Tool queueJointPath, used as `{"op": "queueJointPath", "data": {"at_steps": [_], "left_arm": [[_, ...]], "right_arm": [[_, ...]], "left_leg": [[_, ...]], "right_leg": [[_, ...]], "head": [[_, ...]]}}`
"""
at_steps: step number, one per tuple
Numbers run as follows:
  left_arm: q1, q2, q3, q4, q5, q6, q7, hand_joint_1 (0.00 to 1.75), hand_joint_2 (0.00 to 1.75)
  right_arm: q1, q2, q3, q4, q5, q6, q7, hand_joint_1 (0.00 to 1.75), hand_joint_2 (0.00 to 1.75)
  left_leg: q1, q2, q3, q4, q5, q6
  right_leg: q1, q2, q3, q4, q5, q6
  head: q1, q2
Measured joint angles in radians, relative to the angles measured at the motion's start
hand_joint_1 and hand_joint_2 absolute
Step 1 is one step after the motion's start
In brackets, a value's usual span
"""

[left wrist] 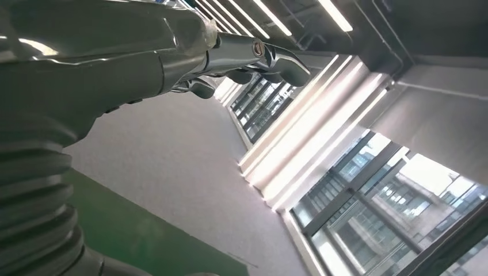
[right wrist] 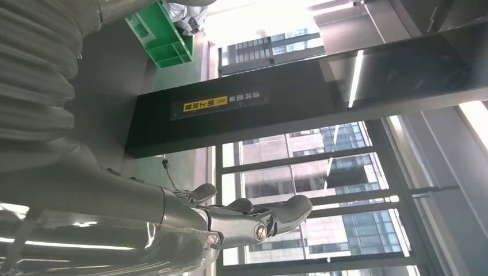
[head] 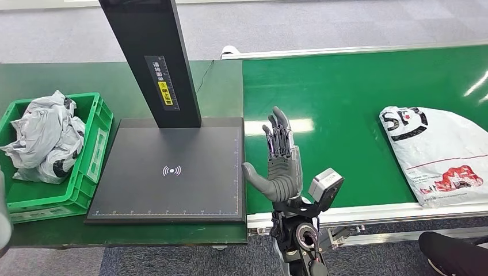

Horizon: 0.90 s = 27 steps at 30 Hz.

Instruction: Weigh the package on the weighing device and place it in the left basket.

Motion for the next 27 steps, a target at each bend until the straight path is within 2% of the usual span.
{"op": "queueJointPath", "data": {"at_steps": [2, 4, 7, 9, 10, 12, 14, 16, 20, 27], "left_arm": [[0.002, -0.001, 0.016, -0.013, 0.059, 0.021, -0.068, 0.0, 1.75], [0.015, -0.009, 0.032, -0.044, 0.178, 0.016, -0.177, 0.0, 1.75], [0.118, -0.054, 0.039, -0.166, 0.453, -0.075, -0.339, 0.0, 1.75], [0.264, -0.106, 0.019, -0.305, 0.619, -0.133, -0.418, 0.0, 1.75], [0.37, -0.141, -0.002, -0.395, 0.679, -0.138, -0.458, 0.0, 1.75], [0.636, -0.214, -0.066, -0.616, 0.75, -0.101, -0.53, 0.0, 1.75], [0.869, -0.273, -0.14, -0.813, 0.777, -0.062, -0.559, 0.0, 1.75], [0.997, -0.303, -0.187, -0.937, 0.791, -0.053, -0.551, 0.0, 1.75], [1.096, -0.322, -0.218, -1.084, 0.799, -0.057, -0.519, 0.0, 1.75], [1.144, -0.335, -0.233, -1.177, 0.802, -0.061, -0.512, 0.0, 1.75]], "right_arm": [[-0.002, 0.0, 0.0, 0.001, 0.0, -0.005, 0.0, 0.0, 1.75], [-0.003, 0.0, 0.0, 0.003, 0.004, -0.02, 0.0, 0.0, 1.75], [-0.002, 0.0, -0.001, 0.004, 0.039, -0.081, 0.0, 0.0, 1.75], [0.001, 0.0, -0.003, 0.003, 0.076, -0.13, 0.003, 0.0, 1.75], [0.007, -0.001, -0.004, 0.002, 0.096, -0.149, 0.006, 0.0, 1.75], [0.033, -0.002, -0.007, -0.004, 0.126, -0.175, 0.013, 0.0, 1.75], [0.064, -0.002, -0.013, -0.01, 0.14, -0.186, 0.015, 0.0, 1.75], [0.081, -0.002, -0.018, -0.012, 0.145, -0.189, 0.015, 0.0, 1.75], [0.089, -0.001, -0.024, -0.013, 0.148, -0.19, 0.015, 0.0, 1.75], [0.091, 0.0, -0.026, -0.013, 0.148, -0.19, 0.015, 0.0, 1.75]], "left_leg": [[0.0, 0.0, 0.0, 0.0, 0.0, 0.0], [0.0, 0.0, 0.0, 0.0, 0.0, 0.0], [-0.002, 0.0, 0.002, 0.0, -0.001, 0.0], [-0.003, 0.001, 0.004, -0.001, -0.003, 0.001], [-0.004, 0.003, 0.006, -0.001, -0.005, 0.002], [-0.006, 0.013, 0.014, -0.002, -0.012, 0.003], [-0.006, 0.02, 0.018, -0.001, -0.017, 0.004], [-0.005, 0.017, 0.015, -0.001, -0.018, 0.006], [-0.005, 0.008, 0.014, -0.001, -0.018, 0.007], [-0.004, 0.007, 0.015, -0.001, -0.017, 0.006]], "right_leg": [[0.0, 0.0, 0.0, 0.0, 0.0, 0.0], [0.0, 0.0, 0.0, 0.0, 0.0, 0.0], [-0.002, 0.0, 0.001, 0.0, -0.001, 0.001], [-0.004, 0.001, 0.003, 0.0, -0.002, 0.002], [-0.005, 0.003, 0.004, 0.0, -0.003, 0.003], [-0.007, 0.013, 0.008, 0.0, -0.006, 0.005], [-0.007, 0.021, 0.01, -0.001, -0.009, 0.007], [-0.006, 0.019, 0.009, -0.002, -0.011, 0.009], [-0.006, 0.011, 0.011, -0.002, -0.013, 0.011], [-0.005, 0.01, 0.013, -0.002, -0.013, 0.011]], "head": [[0.0, 0.0], [0.0, 0.0], [0.0, 0.0], [0.0, 0.0], [0.0, 0.0], [-0.001, 0.0], [0.0, 0.0], [0.0, 0.0], [0.0, 0.0], [0.0, 0.0]]}}
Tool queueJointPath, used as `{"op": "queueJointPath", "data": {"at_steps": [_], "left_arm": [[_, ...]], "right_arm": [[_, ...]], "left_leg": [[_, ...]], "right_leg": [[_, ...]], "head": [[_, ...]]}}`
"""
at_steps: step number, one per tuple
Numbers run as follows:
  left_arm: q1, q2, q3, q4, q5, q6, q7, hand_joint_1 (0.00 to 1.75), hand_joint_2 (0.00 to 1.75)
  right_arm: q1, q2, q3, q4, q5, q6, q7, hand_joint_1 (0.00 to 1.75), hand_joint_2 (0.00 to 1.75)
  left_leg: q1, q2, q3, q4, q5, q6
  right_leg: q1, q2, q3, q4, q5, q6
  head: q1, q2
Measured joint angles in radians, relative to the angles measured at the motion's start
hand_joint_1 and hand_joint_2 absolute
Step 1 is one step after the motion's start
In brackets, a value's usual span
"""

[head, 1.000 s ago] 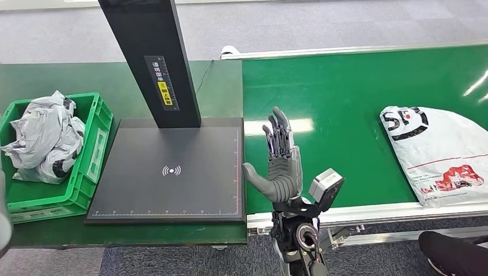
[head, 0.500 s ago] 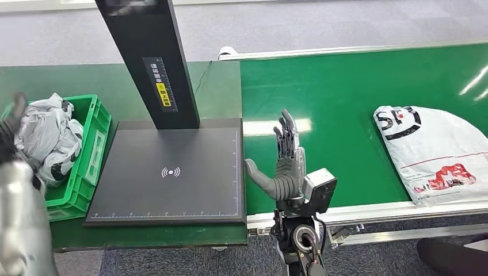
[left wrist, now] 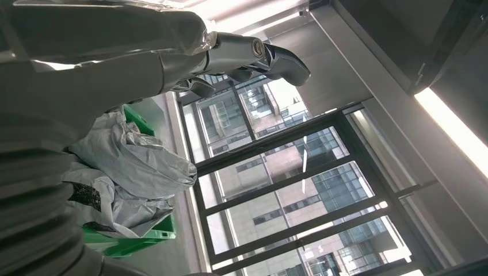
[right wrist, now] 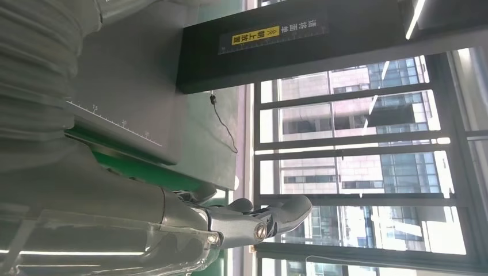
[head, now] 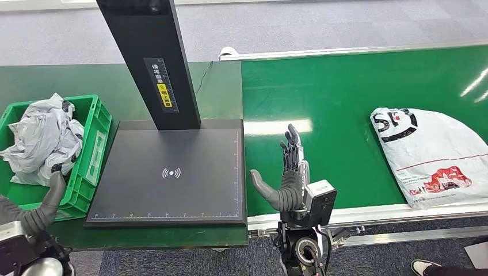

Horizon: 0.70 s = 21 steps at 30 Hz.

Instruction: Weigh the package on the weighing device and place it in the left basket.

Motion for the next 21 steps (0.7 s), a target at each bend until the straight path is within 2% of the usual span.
{"op": "queueJointPath", "data": {"at_steps": [2, 4, 8, 10, 12, 14, 21], "left_arm": [[0.013, -0.005, -0.004, -0.017, 0.014, -0.018, 0.001, 0.0, 1.75], [0.05, -0.02, -0.011, -0.043, 0.065, -0.077, -0.004, 0.0, 1.75], [0.186, -0.087, -0.06, -0.098, 0.231, -0.295, -0.041, 0.0, 1.75], [0.23, -0.119, -0.089, -0.102, 0.265, -0.364, -0.05, 0.0, 0.87], [0.262, -0.147, -0.112, -0.1, 0.3, -0.422, -0.052, 0.0, 0.87], [0.282, -0.169, -0.126, -0.087, 0.333, -0.481, -0.04, 0.0, 1.75], [0.307, -0.19, -0.157, 0.006, 0.358, -0.641, 0.058, 0.0, 1.75]], "right_arm": [[0.002, 0.0, 0.0, 0.0, 0.005, -0.006, 0.003, 0.0, 1.75], [0.008, 0.0, -0.002, -0.002, 0.019, -0.023, 0.01, 0.0, 1.75], [0.038, -0.011, -0.01, 0.002, 0.057, -0.054, 0.021, 0.0, 1.75], [0.051, -0.017, -0.019, 0.013, 0.065, -0.058, 0.024, 0.0, 1.75], [0.069, -0.023, -0.033, 0.029, 0.064, -0.059, 0.02, 0.0, 1.75], [0.095, -0.03, -0.049, 0.045, 0.058, -0.051, 0.006, 0.0, 1.75], [0.174, -0.05, -0.054, 0.092, 0.047, -0.051, -0.06, 0.0, 1.75]], "left_leg": [[0.0, 0.0, 0.0, 0.0, 0.0, 0.0], [0.0, 0.001, 0.001, 0.0, 0.0, 0.0], [0.0, 0.0, 0.0, 0.0, -0.002, 0.001], [0.0, -0.002, 0.0, 0.0, -0.003, 0.002], [0.0, -0.004, 0.0, 0.0, -0.004, 0.003], [0.0, -0.005, 0.0, 0.0, -0.004, 0.003], [0.0, -0.004, -0.001, 0.0, -0.005, 0.002]], "right_leg": [[0.0, 0.0, 0.0, 0.0, 0.0, 0.0], [0.0, 0.0, 0.0, 0.0, 0.0, 0.0], [0.0, -0.001, 0.001, -0.001, -0.003, 0.001], [-0.001, -0.002, 0.001, -0.001, -0.003, 0.002], [-0.001, -0.003, 0.001, -0.002, -0.004, 0.002], [-0.001, -0.004, 0.001, -0.002, -0.004, 0.002], [0.0, -0.005, 0.002, -0.001, -0.005, 0.001]], "head": [[0.0, 0.0], [0.0, 0.0], [0.0, 0.0], [0.0, 0.0], [0.0, 0.0], [0.0, 0.0], [0.0, 0.0]]}}
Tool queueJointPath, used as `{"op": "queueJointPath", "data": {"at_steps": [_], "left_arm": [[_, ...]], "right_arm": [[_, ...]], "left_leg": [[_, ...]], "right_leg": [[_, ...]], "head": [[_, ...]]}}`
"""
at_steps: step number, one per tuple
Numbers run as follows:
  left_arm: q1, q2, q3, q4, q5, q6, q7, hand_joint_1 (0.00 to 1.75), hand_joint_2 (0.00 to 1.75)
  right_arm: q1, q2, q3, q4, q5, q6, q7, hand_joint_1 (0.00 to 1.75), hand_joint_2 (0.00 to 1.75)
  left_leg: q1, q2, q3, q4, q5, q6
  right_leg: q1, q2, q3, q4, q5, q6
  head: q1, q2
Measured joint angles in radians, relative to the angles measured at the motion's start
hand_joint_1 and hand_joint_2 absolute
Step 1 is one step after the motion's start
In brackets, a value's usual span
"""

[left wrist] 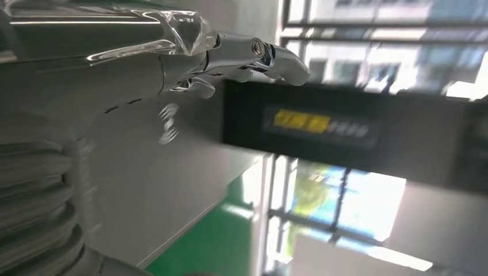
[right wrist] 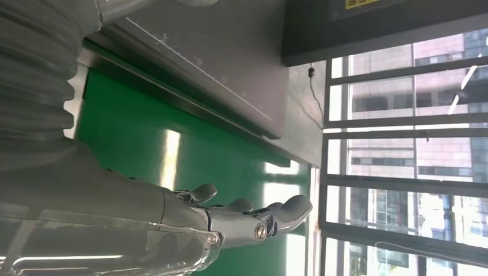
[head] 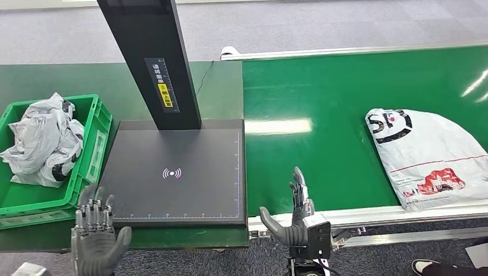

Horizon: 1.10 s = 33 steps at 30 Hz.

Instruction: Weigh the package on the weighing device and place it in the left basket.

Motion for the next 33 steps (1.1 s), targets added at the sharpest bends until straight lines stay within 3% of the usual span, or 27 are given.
{"op": "queueJointPath", "data": {"at_steps": [12, 33], "left_arm": [[-0.003, 0.016, -0.08, 0.103, -0.094, 0.043, 0.03, 0.0, 1.75], [0.038, 0.022, -0.084, 0.111, -0.115, 0.061, 0.034, 0.0, 1.75]], "right_arm": [[0.001, -0.012, 0.088, 0.033, -0.039, -0.055, 0.02, 0.0, 1.75], [0.0, -0.027, 0.127, 0.061, -0.066, -0.056, 0.02, 0.0, 1.75]], "left_leg": [[0.0, 0.0, 0.0, 0.0, 0.0, 0.0], [0.0, 0.0, 0.0, 0.0, 0.0, 0.0]], "right_leg": [[0.0, 0.0, 0.0, 0.0, 0.0, 0.0], [0.0, 0.0, 0.001, 0.0, 0.0, 0.0]], "head": [[0.0, 0.0], [0.0, 0.0]]}}
